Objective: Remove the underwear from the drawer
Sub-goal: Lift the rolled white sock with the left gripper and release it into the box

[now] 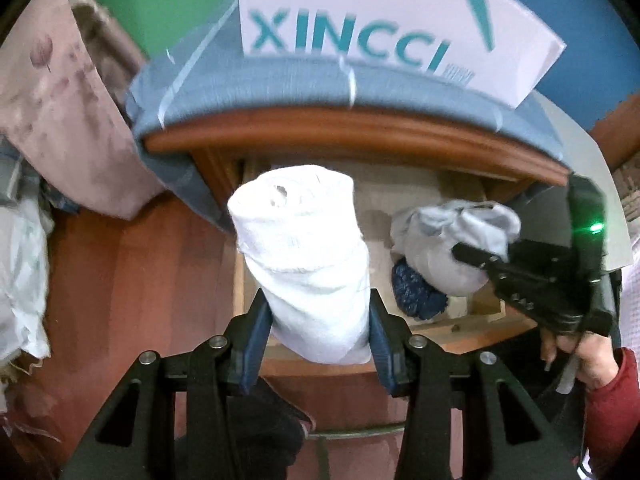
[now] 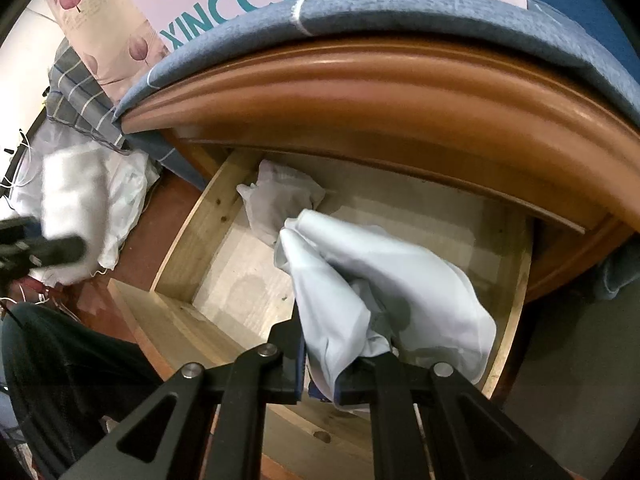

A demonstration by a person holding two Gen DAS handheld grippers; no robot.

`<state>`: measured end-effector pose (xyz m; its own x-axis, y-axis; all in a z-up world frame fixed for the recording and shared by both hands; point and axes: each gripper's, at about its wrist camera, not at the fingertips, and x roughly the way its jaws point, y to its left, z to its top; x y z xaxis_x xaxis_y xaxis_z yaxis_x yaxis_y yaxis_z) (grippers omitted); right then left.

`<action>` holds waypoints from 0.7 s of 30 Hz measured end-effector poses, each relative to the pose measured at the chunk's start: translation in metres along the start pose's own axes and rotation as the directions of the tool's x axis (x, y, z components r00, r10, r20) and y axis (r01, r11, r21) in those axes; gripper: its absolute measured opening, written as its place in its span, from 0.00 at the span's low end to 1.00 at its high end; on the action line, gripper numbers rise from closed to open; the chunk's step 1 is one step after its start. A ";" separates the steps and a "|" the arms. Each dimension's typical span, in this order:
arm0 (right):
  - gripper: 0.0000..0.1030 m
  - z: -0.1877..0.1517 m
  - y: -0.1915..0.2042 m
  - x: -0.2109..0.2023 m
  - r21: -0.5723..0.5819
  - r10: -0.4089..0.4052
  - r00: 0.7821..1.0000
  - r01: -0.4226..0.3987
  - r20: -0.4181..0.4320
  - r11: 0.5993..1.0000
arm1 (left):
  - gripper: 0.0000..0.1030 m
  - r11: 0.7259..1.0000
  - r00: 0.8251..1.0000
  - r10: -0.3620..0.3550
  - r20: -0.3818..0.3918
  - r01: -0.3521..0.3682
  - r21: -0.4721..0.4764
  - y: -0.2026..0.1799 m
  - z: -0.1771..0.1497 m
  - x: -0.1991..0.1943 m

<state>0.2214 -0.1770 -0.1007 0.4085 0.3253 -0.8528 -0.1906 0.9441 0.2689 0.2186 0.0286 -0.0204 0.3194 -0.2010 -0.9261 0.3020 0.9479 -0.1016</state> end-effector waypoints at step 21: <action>0.09 -0.002 -0.004 -0.001 0.022 0.020 1.000 -0.020 -0.007 1.000 | 0.41 0.993 0.941 -0.024 0.339 -0.017 0.118 -0.044 0.170 -0.152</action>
<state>0.2199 -0.1807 -0.1021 0.3981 0.3437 -0.8505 -0.1792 0.9384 0.2953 0.3092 -0.0248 0.1863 0.5975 -0.2956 -0.7454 0.4004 0.9154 -0.0420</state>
